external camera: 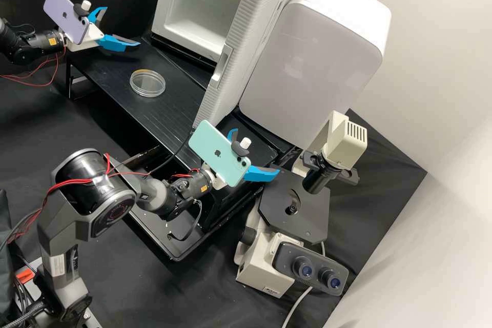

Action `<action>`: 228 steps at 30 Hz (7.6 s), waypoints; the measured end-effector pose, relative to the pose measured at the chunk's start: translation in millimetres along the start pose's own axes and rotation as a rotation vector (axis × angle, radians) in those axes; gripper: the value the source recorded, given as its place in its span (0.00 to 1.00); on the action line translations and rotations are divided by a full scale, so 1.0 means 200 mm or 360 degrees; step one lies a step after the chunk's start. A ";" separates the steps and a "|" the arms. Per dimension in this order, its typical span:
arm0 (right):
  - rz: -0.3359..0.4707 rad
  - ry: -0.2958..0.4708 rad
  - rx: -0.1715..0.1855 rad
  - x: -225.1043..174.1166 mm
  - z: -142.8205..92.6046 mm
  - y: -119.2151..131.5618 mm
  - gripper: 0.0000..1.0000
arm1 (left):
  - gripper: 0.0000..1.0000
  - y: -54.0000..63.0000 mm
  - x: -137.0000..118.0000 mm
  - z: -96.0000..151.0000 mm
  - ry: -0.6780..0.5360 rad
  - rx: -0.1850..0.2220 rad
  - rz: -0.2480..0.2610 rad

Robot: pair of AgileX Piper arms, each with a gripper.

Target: Place the petri dish in the incubator

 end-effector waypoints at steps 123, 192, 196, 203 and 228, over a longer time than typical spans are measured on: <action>0.0000 0.0000 0.0000 0.00 0.00 0.00 1.00 | 1.00 -0.21 -0.27 0.44 -0.0537 -0.0096 -0.0322; 0.0000 0.0000 0.0000 0.00 0.00 0.00 1.00 | 0.00 -0.20 -0.11 0.48 -0.0517 -0.0092 -0.0340; 0.0000 0.0000 0.0000 0.00 0.00 0.00 1.00 | 0.00 -0.20 -0.11 0.48 -0.0517 -0.0092 -0.0340; 0.0000 0.0000 0.0000 0.00 0.00 0.00 1.00 | 0.00 -0.20 -0.11 0.48 -0.0518 -0.0093 -0.0337; 0.0000 0.0000 0.0000 0.00 0.00 0.00 1.00 | 0.00 -0.20 -0.11 0.48 -0.0518 -0.0093 -0.0337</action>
